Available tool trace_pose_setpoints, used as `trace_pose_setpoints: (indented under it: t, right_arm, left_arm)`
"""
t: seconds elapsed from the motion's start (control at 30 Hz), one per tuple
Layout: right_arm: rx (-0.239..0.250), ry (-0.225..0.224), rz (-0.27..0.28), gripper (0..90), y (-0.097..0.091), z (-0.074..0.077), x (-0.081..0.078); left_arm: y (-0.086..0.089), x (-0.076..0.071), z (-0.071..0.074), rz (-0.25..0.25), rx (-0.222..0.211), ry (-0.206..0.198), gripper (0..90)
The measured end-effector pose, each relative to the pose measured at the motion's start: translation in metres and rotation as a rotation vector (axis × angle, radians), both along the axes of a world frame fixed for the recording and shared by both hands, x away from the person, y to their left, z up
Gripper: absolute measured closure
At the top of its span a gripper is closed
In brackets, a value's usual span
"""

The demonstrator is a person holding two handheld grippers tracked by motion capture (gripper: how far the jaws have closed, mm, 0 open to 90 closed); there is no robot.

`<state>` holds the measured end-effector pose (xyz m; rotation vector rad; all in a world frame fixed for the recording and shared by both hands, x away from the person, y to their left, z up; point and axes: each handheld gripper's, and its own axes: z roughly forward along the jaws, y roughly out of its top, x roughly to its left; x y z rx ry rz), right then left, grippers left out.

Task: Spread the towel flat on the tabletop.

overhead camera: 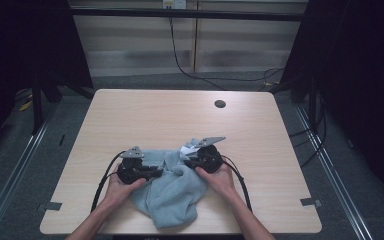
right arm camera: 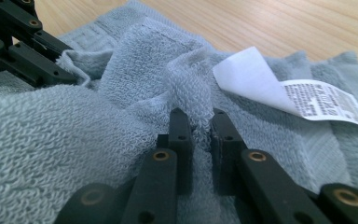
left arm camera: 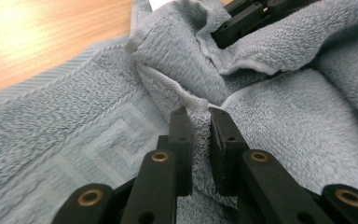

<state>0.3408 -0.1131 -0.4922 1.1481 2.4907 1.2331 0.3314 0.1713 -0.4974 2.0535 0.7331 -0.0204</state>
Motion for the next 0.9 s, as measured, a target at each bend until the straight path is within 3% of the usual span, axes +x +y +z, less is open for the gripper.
trace_pose_setpoints:
  t: [0.13,0.17,0.2,0.23,0.27,0.3,0.33,0.4,0.47,0.5,0.53,0.57,0.6,0.63,0.67,0.73,0.77,0.83,0.87,0.9]
  right_arm:
    - [-0.014,-0.022,-0.030,82.9,-0.014,0.011,-0.001]
    - [0.006,-0.047,-0.064,83.2,-0.030,0.022,-0.002]
    - [0.006,-0.047,-0.064,83.2,-0.030,0.022,-0.002]
    - [0.013,-0.078,-0.105,83.4,-0.047,0.034,-0.005]
    - [0.018,-0.093,-0.129,83.5,-0.056,0.040,-0.006]
    - [0.023,-0.107,-0.153,83.5,-0.065,0.046,-0.008]
    - [0.029,-0.126,-0.172,83.6,-0.074,0.051,-0.009]
    - [0.047,-0.158,-0.216,83.7,-0.090,0.062,-0.012]
    - [0.053,-0.173,-0.237,83.7,-0.097,0.068,-0.013]
    - [0.068,-0.207,-0.272,83.7,-0.110,0.080,-0.015]
    - [0.068,-0.222,-0.285,83.7,-0.115,0.086,-0.015]
    - [0.072,-0.235,-0.295,83.7,-0.120,0.091,-0.016]
    - [0.072,-0.235,-0.295,83.7,-0.120,0.091,-0.016]
    - [0.086,-0.254,-0.292,83.8,-0.123,0.104,-0.016]
    - [0.086,-0.254,-0.292,83.8,-0.123,0.104,-0.016]
    - [0.048,-0.315,-0.307,83.8,-0.119,0.128,-0.012]
    - [0.056,-0.331,-0.313,83.8,-0.119,0.137,-0.010]
    - [0.078,-0.371,-0.320,83.8,-0.120,0.155,-0.007]
    - [0.094,-0.387,-0.323,83.8,-0.120,0.165,-0.004]
    - [0.101,-0.404,-0.326,83.7,-0.120,0.175,-0.002]
  left_arm:
    - [0.006,-0.004,0.006,0.006,-0.013,-0.021,81.1]
    - [0.008,-0.005,0.009,0.013,-0.023,-0.026,81.4]
    - [0.012,-0.006,0.011,0.022,-0.034,-0.036,81.4]
    - [0.021,-0.007,0.018,0.049,-0.067,-0.051,81.4]
    - [0.021,-0.007,0.018,0.049,-0.067,-0.051,81.6]
    - [0.029,-0.006,0.026,0.079,-0.106,-0.068,81.7]
    - [0.029,-0.006,0.026,0.079,-0.106,-0.068,81.9]
    - [0.039,-0.005,0.035,0.118,-0.146,-0.084,82.2]
    - [0.047,-0.004,0.045,0.145,-0.162,-0.111,82.1]
    - [0.055,-0.002,0.055,0.172,-0.210,-0.129,82.3]
    - [0.058,-0.002,0.061,0.175,-0.225,-0.141,82.3]
    - [0.058,-0.002,0.061,0.175,-0.225,-0.141,82.3]
    - [0.060,-0.002,0.066,0.175,-0.253,-0.154,82.3]
    - [0.061,-0.002,0.072,0.174,-0.261,-0.161,82.5]
    - [0.059,-0.003,0.078,0.176,-0.261,-0.184,82.5]
    - [0.056,-0.002,0.093,0.181,-0.270,-0.220,82.8]
    - [0.055,0.002,0.110,0.190,-0.278,-0.246,82.8]
    - [0.056,0.005,0.129,0.198,-0.297,-0.281,82.9]
    - [0.056,0.005,0.129,0.198,-0.297,-0.281,83.0]
    - [0.057,0.007,0.138,0.207,-0.307,-0.301,83.2]
